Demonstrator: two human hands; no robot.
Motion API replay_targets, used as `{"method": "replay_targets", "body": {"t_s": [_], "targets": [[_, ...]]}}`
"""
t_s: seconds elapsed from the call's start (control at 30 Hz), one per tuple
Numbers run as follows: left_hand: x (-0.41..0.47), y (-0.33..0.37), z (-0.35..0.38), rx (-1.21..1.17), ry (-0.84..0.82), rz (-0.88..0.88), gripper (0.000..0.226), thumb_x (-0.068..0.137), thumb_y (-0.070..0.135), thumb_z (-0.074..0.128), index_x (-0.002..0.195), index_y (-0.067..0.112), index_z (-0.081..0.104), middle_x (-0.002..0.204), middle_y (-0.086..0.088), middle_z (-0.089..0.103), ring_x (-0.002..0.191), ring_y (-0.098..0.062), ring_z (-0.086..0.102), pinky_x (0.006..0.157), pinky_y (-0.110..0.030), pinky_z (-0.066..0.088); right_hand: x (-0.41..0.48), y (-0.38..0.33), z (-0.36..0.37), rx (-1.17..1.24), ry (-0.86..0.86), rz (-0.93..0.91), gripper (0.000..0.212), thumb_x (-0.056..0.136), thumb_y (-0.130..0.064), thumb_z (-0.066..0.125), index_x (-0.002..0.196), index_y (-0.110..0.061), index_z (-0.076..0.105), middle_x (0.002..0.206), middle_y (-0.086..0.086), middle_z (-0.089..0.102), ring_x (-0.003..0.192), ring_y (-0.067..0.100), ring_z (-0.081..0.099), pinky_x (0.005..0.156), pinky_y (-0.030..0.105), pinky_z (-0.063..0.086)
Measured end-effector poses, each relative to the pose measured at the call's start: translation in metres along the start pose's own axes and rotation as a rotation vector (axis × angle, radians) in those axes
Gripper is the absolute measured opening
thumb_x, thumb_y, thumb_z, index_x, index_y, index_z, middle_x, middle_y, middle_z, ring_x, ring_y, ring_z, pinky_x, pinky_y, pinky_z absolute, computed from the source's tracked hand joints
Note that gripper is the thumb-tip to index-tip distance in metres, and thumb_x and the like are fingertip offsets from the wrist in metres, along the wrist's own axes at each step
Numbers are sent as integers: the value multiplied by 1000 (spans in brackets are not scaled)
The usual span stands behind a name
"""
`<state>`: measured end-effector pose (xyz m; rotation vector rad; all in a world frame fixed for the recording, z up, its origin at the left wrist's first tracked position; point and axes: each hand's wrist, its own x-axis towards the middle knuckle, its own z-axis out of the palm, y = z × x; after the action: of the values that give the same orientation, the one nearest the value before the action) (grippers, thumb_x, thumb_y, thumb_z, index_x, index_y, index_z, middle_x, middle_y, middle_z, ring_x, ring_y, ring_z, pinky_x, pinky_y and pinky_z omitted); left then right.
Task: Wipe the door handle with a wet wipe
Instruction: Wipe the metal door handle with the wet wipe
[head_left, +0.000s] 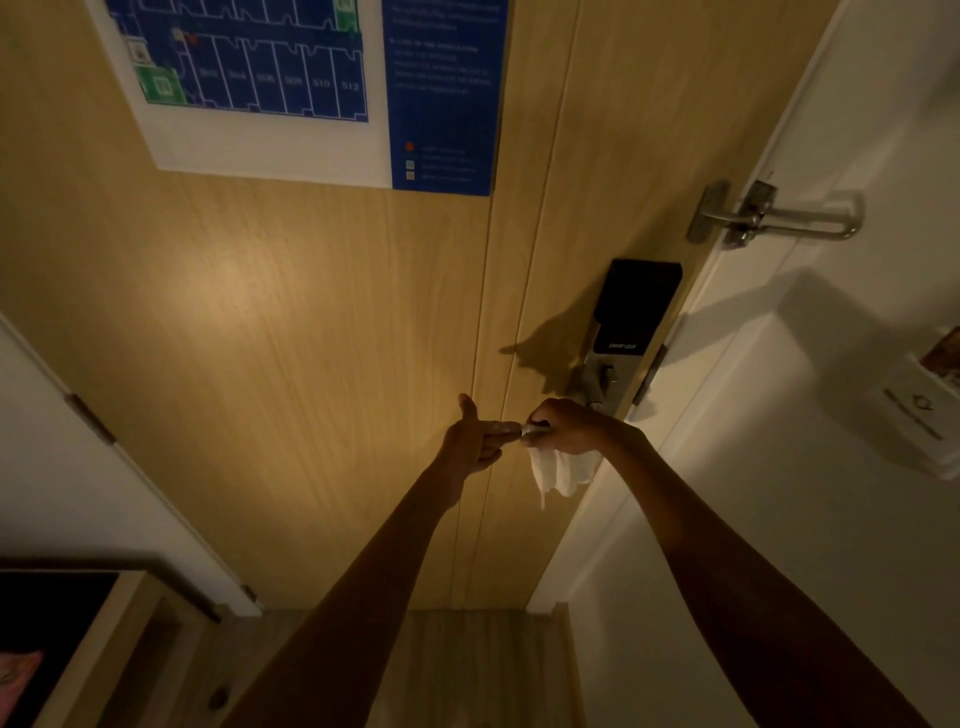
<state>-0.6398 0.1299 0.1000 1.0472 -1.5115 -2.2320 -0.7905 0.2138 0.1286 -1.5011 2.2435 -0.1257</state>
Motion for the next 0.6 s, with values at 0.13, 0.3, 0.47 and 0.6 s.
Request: {"method": "replay_targets", "body": {"t_s": [0.13,0.3,0.47,0.6], "targets": [[0,-1,-1,-11,8,-6,87,94,59,3,110,3,69,113,-13,69,86,-10,64,79,-21,48,-11,1,27,-66,313,-58,27,94,-35,56,104,-12,65,96,4,71,91,19,67,78,26,48],[-4,-2,0,11,17,-9,86,94,60,5,107,7,71,107,-8,72,92,-12,64,79,-21,48,-28,10,46,-115,636,-174,15,88,-25,65,98,-14,69,85,1,72,84,15,67,84,29,51],[-2,-1,2,20,35,11,80,96,57,10,104,6,71,95,-4,73,93,-14,62,79,-20,47,-32,21,43,-94,695,-140,16,87,-27,67,95,-14,71,85,0,72,86,14,66,78,17,44],[-2,-3,4,16,37,16,78,96,56,10,102,8,71,105,-5,71,94,-9,63,87,-22,46,-18,5,43,-63,592,-186,19,89,-26,65,100,-11,70,90,4,74,89,17,67,83,29,51]]}}
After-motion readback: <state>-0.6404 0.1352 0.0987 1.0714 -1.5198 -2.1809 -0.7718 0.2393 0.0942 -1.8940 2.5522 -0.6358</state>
